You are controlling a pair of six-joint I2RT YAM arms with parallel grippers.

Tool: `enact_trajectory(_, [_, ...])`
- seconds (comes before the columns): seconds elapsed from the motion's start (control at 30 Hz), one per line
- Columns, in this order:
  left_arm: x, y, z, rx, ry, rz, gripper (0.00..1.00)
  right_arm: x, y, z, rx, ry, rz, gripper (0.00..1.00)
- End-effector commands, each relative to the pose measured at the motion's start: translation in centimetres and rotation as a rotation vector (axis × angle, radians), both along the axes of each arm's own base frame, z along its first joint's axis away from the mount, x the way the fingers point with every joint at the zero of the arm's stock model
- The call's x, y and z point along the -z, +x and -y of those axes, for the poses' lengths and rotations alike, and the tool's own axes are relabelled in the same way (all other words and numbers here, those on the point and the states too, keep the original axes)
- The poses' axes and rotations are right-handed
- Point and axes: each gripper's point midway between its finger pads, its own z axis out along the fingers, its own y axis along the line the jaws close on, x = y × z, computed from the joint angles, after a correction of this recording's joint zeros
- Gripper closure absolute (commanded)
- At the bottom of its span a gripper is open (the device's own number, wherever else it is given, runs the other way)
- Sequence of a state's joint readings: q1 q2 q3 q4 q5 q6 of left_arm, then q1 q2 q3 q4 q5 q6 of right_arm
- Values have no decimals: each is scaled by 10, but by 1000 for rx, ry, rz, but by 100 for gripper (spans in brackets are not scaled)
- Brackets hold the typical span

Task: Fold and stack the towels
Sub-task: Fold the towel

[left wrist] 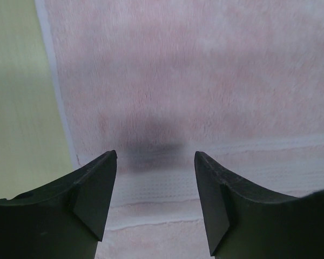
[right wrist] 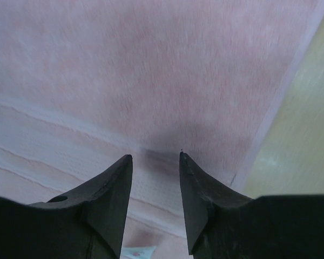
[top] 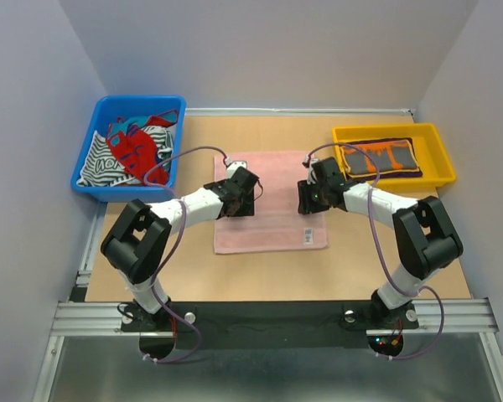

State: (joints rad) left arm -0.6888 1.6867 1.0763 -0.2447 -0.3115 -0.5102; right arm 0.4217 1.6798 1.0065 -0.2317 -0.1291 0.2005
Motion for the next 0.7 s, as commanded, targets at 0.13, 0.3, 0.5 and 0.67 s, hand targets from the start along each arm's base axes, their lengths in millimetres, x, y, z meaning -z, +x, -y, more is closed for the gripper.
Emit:
enact_trajectory(0.13, [43,-80,18,71,-76,-205,28,29,-75,20,-14,-87,-179,53])
enact_trajectory(0.3, [67,-134,16,92,-93,-312,28,28,-110,17,1,-48,-284,53])
enact_trajectory(0.5, [48,-165,21,117,-144,-317,27,24,-156,25,9,-38,-350,52])
enact_trajectory(0.67, [22,-171,28,132,-192,-268,22,9,-161,31,19,-4,-280,48])
